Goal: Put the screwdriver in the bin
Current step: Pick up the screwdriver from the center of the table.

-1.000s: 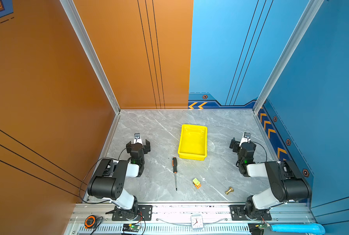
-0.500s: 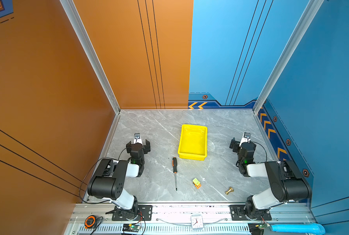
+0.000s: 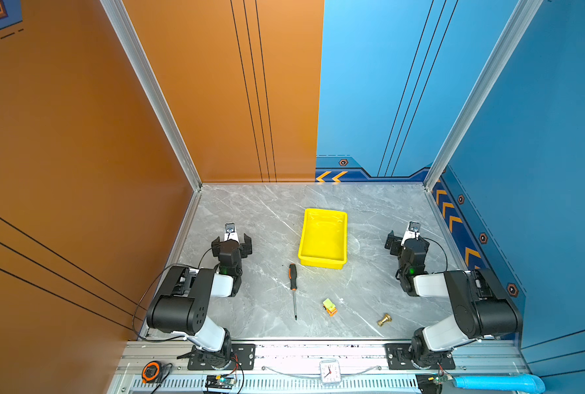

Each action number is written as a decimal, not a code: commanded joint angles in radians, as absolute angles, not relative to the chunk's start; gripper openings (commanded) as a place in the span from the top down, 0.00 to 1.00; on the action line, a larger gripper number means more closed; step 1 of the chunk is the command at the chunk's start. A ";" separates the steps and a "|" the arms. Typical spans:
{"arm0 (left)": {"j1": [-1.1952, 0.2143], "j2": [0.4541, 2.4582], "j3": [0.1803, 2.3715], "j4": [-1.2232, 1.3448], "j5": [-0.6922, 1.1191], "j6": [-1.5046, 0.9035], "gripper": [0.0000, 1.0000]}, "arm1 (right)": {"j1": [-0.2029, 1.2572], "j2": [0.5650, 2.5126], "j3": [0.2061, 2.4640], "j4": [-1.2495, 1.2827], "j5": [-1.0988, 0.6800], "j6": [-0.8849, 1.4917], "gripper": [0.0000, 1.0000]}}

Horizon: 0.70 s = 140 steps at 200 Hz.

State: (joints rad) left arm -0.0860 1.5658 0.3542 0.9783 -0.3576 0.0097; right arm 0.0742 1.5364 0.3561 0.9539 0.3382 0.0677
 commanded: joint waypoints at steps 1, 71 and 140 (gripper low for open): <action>-0.079 1.570 0.356 0.982 -0.346 0.002 0.02 | 0.073 1.551 0.349 0.959 0.348 0.083 0.00; -0.078 1.570 0.357 0.982 -0.346 0.001 0.02 | 0.074 1.551 0.349 0.960 0.349 0.084 0.00; -0.080 1.554 0.353 0.980 -0.360 0.000 0.02 | 0.088 1.535 0.333 0.981 0.413 0.089 0.00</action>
State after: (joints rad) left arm -0.0860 1.5658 0.3542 0.9783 -0.3576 0.0097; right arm 0.0772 1.5364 0.3561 0.9539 0.3622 0.0715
